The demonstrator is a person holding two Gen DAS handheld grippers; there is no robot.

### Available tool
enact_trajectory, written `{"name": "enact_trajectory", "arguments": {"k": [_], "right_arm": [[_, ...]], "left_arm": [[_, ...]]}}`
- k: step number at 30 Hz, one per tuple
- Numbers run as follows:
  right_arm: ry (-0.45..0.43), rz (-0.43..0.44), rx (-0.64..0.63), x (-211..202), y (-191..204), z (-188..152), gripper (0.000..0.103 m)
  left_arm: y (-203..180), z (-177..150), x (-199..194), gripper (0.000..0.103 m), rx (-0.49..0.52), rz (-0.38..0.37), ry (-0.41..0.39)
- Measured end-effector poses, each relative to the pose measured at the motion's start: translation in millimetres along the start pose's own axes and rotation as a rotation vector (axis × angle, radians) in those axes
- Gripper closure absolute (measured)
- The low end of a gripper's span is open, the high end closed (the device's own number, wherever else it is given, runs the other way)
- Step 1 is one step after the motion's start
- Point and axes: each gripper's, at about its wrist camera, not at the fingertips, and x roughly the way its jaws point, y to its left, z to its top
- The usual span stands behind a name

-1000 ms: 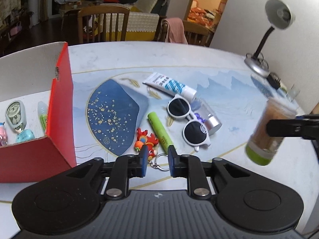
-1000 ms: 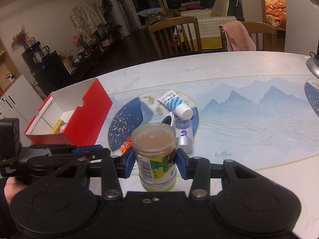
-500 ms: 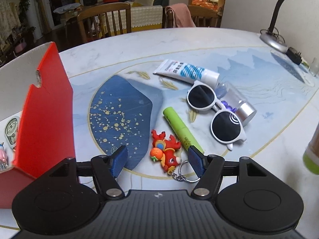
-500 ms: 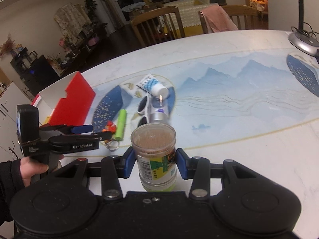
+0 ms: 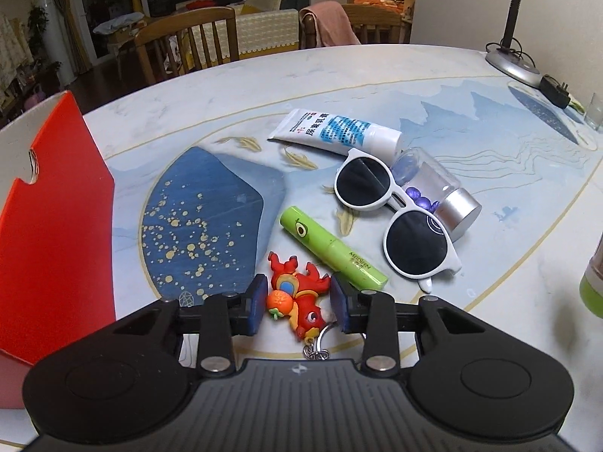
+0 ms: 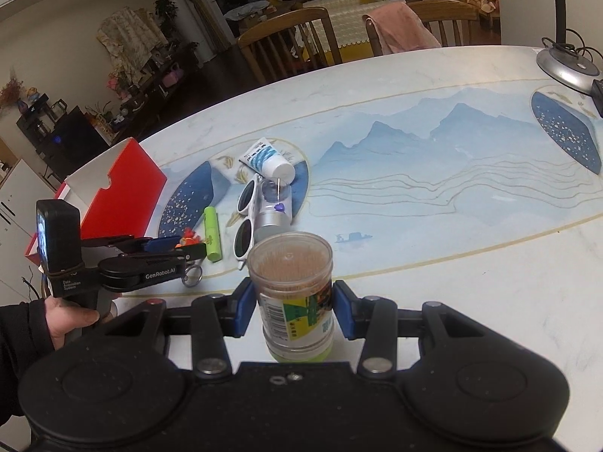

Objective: Organize rigid objects

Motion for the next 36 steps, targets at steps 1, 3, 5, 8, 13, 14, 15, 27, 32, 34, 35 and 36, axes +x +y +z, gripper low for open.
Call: {"name": "enact_trajectory", "arguments": {"k": [1,3,5,8,13,14,15,27,32,34,35,36], "right_arm": [[0.001,0.001,-0.001,0.4,-0.7,0.2,0.06],[0.0,0.001,-0.001,0.4,-0.4,0.0,0.06],[-0.001,0.002,-0.004,0.3,-0.7,0.2,0.06],[-0.004,0.006,-0.011,-0.8,-1.7,1.9,0.06],[-0.01,0.019,-0.026,-2.9,4.3,6.6,0.06],[-0.011,0.022,-0.03,-3.2,6.8,7.4,0.06],[-0.012,0.025,-0.035,-3.5,9.4,8.0,0.06],[-0.011,0.057,-0.099,1.0,57.1,13.1,0.06],[-0.007,0.055,-0.107,3.4,74.2,10.9,0.06],[-0.01,0.055,-0.12,3.2,82.5,12.2,0.06],[-0.013,0.058,-0.125,2.9,86.6,13.5,0.06],[-0.017,0.061,-0.132,2.5,91.2,15.3,0.06]], "left_arm": [[-0.9,0.0,-0.3,0.068,0.002,0.003,-0.002],[-1.4,0.1,-1.2,0.069,-0.002,0.011,-0.003],[-1.5,0.2,-3.5,0.069,-0.013,0.016,0.0],[-0.6,-0.5,-13.1,0.069,-0.034,-0.001,-0.013],[3.0,-1.7,-34.7,0.069,-0.081,-0.038,-0.034],[4.3,-2.0,-39.3,0.069,-0.089,-0.046,-0.039],[5.6,-2.3,-44.3,0.069,-0.096,-0.053,-0.045],[40.3,-14.0,-73.8,0.085,-0.177,-0.114,-0.063],[50.5,-14.9,-87.0,0.085,-0.187,-0.146,-0.095],[55.4,-13.3,-95.1,0.085,-0.195,-0.155,-0.11],[58.1,-12.1,-99.6,0.085,-0.197,-0.158,-0.118],[61.0,-10.8,-104.4,0.085,-0.198,-0.163,-0.127]]}}
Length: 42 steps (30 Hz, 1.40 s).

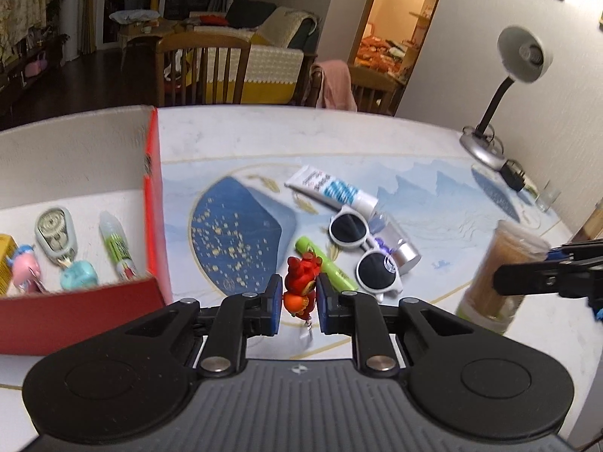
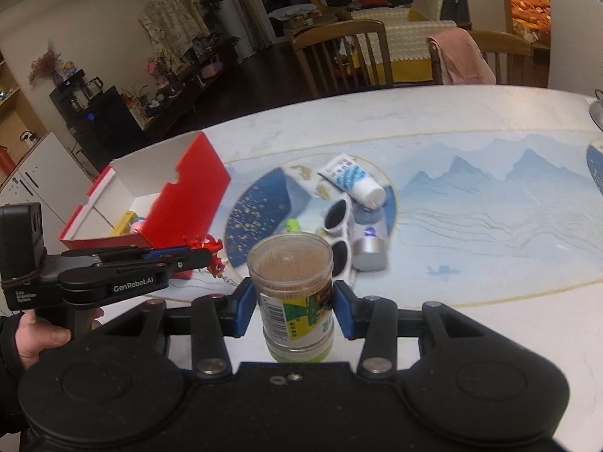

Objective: Organize rigid objects
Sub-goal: 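Carry the dragon keychain and toothpick jar over the red box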

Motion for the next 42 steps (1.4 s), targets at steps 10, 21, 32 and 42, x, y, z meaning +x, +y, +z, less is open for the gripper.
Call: {"name": "enact_trajectory", "arguments": {"k": [10,21,32,42], "right_arm": [[-0.025,0.024,-0.125,12.7,54.7,37.2,0.06],[-0.029,0.107,-0.244,62.4,143.8,81.1,0.06],[0.068,0.091,-0.358,144.1,213.6,89.2,0.06],[0.194,0.004,-0.436,209.4,234.9,76.1,0.06]], "left_arm": [[37.0,39.9,-55.8,0.085,-0.022,-0.001,-0.105],[112.3,83.5,-93.5,0.085,-0.016,0.107,-0.187],[202.4,83.4,-72.5,0.085,-0.066,0.201,-0.106],[248.6,71.4,-31.8,0.085,-0.083,0.204,-0.013]]}}
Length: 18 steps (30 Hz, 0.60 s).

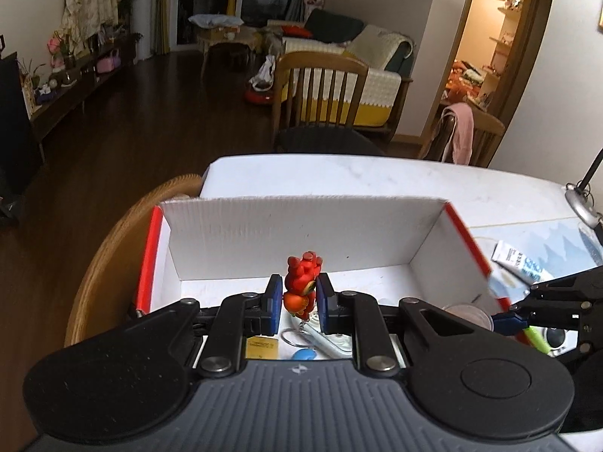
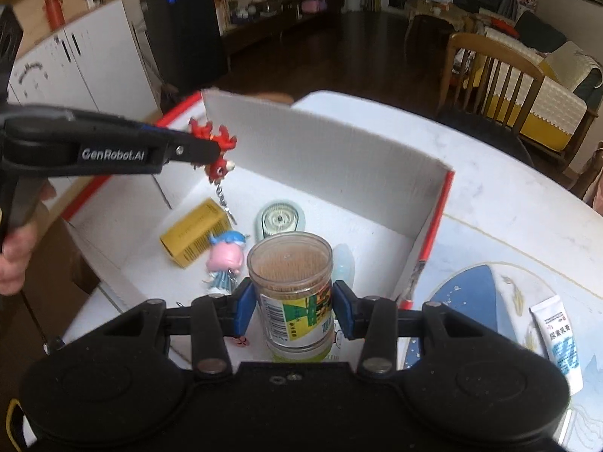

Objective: Organize rigid objects
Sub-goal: 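Carry the dragon keychain and toothpick jar over the red box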

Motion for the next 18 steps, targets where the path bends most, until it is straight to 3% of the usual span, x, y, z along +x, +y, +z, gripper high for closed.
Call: {"name": "enact_trajectory", "arguments": {"k": [12,18], "right_arm": [[0.07,-0.079,-0.074,29.2,7.2,7.3,0.06],[0.065,-0.089,-0.047,32.6,0.7,11.5,0.059]], "left_arm": [[7.6,-0.1,48.2,0.085,0.005,0.038,0.138],[8.0,0.2,68.5,0.085,0.003,0.069,0.266]]}}
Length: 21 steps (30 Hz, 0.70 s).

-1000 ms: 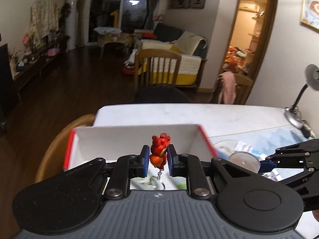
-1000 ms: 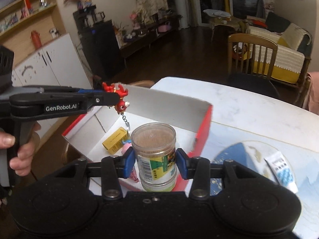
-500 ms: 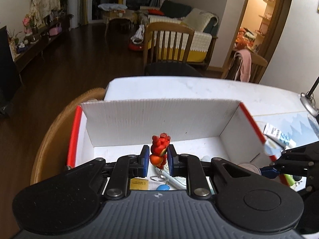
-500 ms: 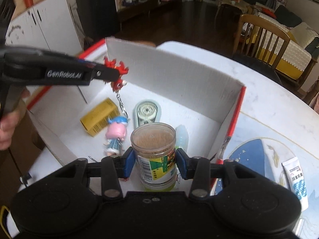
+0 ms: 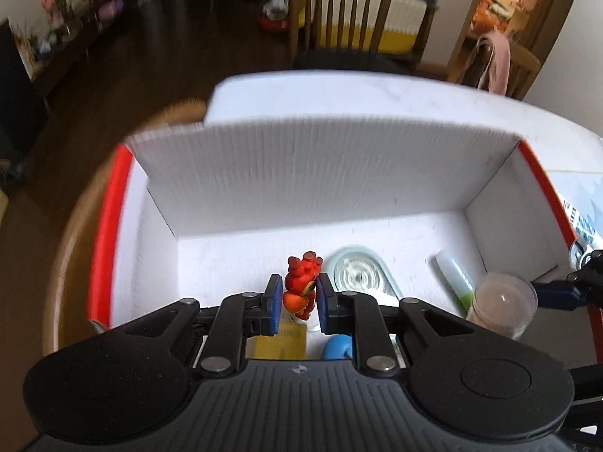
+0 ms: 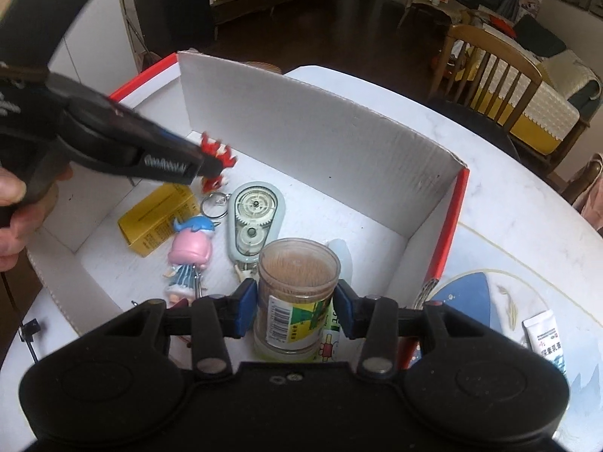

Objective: Organize rigid objects
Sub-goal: 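Carry the dragon keychain and toothpick jar over the red box, then open both grippers to drop the keychain and jar into the box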

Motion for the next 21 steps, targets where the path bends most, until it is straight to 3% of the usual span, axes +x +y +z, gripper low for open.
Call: {"name": "enact_trajectory", "arguments": {"k": [12,21], "right_arm": [[-0.061,0.019,0.06,-17.9,-13.2,-2.8,0.053],[-0.13,0.07,0.097,-53.8,-18.7,-8.3,0.048]], "left_arm": [[1.7,1.9,6.3,0.084,-0.008,0.013,0.067],[0.1,-2.3,-23.2,0.081,-0.029,-0.027,-0.009]]}}
